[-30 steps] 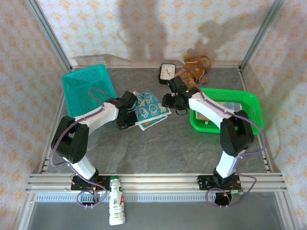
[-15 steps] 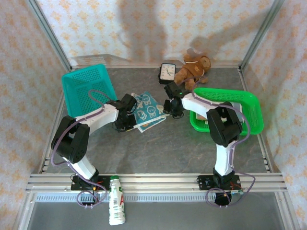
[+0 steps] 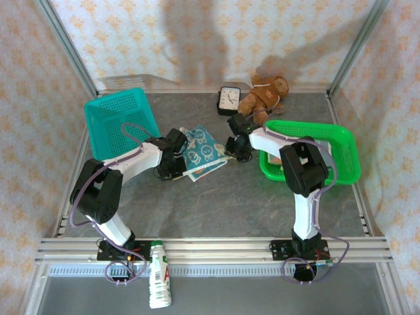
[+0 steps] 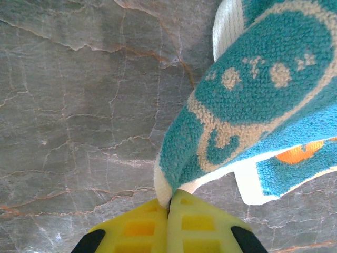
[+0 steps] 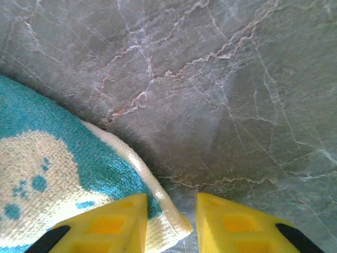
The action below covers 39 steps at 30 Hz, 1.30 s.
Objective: Fold and stack the towels
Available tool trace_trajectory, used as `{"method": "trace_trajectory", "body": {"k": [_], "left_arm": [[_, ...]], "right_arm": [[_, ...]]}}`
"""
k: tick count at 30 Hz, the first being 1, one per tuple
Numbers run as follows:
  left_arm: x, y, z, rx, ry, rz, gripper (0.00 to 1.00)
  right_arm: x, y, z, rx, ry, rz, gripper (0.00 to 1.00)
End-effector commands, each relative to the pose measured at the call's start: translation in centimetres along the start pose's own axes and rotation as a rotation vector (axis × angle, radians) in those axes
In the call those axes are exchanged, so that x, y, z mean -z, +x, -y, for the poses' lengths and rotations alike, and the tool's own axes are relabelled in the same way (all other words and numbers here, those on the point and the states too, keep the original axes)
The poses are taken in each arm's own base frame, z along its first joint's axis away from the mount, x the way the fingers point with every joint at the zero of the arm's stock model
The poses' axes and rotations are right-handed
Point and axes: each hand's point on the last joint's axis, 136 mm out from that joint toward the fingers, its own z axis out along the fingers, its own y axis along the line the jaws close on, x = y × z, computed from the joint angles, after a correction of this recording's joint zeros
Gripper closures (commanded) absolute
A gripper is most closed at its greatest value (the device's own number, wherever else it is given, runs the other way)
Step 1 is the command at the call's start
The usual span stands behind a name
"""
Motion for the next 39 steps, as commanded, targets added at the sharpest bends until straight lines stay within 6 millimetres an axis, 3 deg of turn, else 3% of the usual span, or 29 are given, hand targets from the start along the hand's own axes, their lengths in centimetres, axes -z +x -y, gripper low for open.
{"method": "trace_trajectory", "body": {"k": [1,4,11,17,20,25,39], "left_arm": [[0.1,-0.2,-0.3,-0.015,-0.018,0.008,1.0],[0.1,-0.2,-0.3,-0.011,-0.017,0.011,1.0],[0.3,-0.2,-0.3,-0.006,-0.01,0.018,1.0],[1.1,-0.4,-0.2,-0.007,-0.004,0.036,1.0],[2.5,-1.1,0.3,-0.008,0.015,0.068,1.0],[7.1,-3.0,1.9,-0.03,0.061,0.161,1.0],[25.2,-11.7,6.6,-0.075,0.263,0.603,1.0]], "right_arm": [[-0.8,0.0,-0.2,-0.011,-0.014,-0.024,0.71],[-0.8,0.2,0.0,-0.012,-0.015,-0.028,0.75],[-0.3,0.4,-0.4,-0.006,-0.035,-0.027,1.0],[2.1,-0.3,-0.8,0.009,-0.047,0.026,1.0],[4.2,-0.9,-1.5,0.025,-0.073,0.07,1.0],[9.2,-2.4,-3.4,0.067,-0.153,0.175,1.0],[27.9,-9.4,-10.9,0.118,-0.522,0.567,1.0]]}}
